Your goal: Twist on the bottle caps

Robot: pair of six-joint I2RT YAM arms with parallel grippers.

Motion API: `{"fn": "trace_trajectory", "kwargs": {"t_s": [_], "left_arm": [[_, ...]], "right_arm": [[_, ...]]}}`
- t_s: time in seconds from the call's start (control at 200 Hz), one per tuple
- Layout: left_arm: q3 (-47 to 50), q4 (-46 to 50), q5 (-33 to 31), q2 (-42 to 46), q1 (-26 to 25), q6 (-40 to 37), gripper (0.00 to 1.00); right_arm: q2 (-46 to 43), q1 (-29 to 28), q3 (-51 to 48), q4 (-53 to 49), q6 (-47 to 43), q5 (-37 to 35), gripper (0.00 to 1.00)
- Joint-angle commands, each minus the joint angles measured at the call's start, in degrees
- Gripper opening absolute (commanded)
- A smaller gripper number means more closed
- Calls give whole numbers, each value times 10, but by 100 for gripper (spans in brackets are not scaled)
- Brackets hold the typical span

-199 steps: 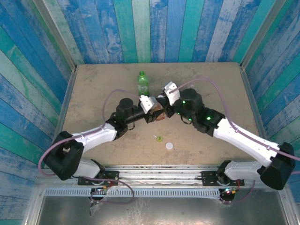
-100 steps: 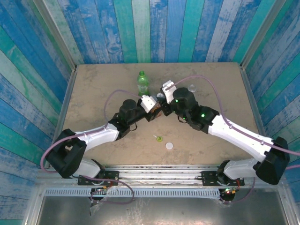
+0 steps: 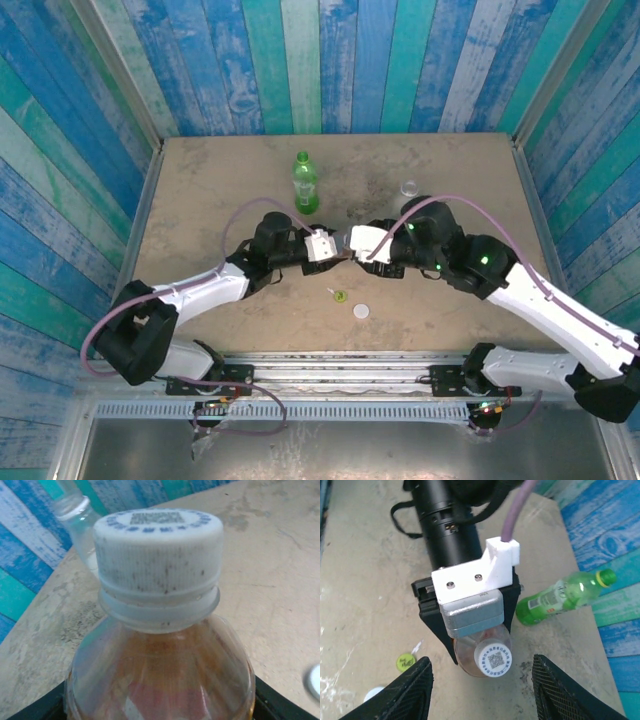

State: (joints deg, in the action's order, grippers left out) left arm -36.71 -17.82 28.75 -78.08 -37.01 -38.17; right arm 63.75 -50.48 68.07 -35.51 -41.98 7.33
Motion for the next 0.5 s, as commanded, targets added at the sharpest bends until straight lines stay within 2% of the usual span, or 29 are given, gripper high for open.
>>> {"fn": "trace_trajectory", "kwargs": {"t_s": [0.0, 0.496], "left_arm": [[-17, 50, 35, 31, -4, -65, 54], [-12, 60, 73, 38, -5, -86, 54]], "right_arm": [[33, -7, 30, -91, -78, -11, 51], [144, -3, 67, -102, -143, -48, 41]]}}
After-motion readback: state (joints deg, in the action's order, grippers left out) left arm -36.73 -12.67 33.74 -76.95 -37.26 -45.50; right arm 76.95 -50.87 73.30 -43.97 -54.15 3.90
